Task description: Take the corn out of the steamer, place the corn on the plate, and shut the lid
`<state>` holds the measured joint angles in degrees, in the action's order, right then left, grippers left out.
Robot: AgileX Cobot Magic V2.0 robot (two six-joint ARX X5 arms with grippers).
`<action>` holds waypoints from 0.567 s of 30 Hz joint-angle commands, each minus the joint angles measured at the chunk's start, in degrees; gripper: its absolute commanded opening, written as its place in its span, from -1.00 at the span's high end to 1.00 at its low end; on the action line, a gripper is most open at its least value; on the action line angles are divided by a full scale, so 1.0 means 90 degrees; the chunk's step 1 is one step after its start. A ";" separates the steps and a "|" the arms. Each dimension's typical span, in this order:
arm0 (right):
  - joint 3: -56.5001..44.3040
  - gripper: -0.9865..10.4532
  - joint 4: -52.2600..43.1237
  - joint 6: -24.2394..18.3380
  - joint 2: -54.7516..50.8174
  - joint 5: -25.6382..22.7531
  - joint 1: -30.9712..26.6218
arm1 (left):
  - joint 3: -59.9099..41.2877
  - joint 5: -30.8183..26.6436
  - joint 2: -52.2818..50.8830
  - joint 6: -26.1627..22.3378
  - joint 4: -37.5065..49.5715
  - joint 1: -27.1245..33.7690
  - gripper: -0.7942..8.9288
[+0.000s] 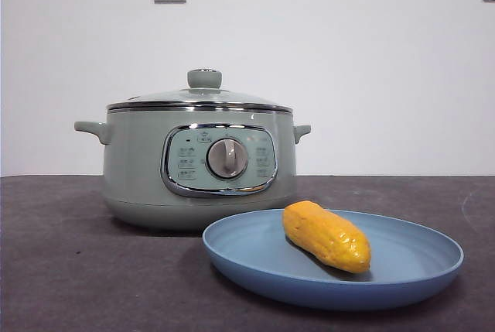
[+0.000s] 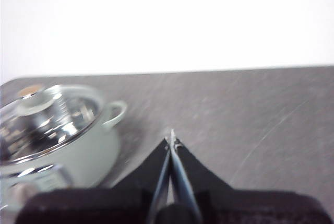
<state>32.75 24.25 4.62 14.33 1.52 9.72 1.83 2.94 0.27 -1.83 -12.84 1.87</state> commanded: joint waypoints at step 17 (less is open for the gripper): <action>-0.3371 0.82 -0.2004 -0.0131 -0.1583 -0.0017 -0.0420 | -0.0085 0.0019 -0.0017 0.0063 0.0022 0.0017 0.84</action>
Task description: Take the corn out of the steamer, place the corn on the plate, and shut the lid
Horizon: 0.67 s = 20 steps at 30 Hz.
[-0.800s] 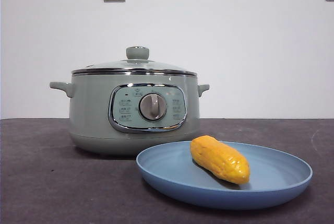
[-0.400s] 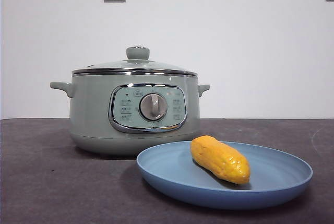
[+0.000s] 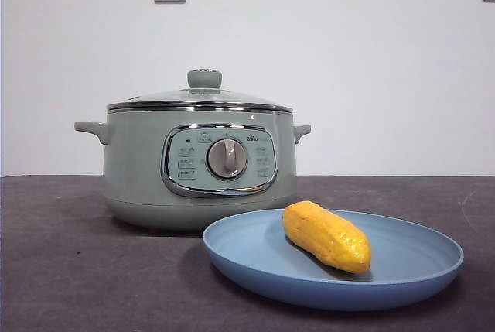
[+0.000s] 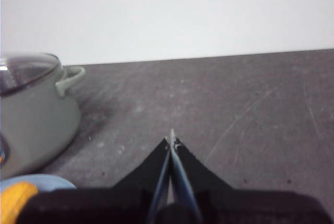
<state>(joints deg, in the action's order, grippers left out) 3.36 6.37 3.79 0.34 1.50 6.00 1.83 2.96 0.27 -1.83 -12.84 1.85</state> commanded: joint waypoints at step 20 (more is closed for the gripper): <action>-0.0306 0.82 0.0500 -0.0027 -0.0029 -0.0022 -0.0002 | -0.0085 0.0017 -0.0017 0.0063 0.0019 0.0019 0.84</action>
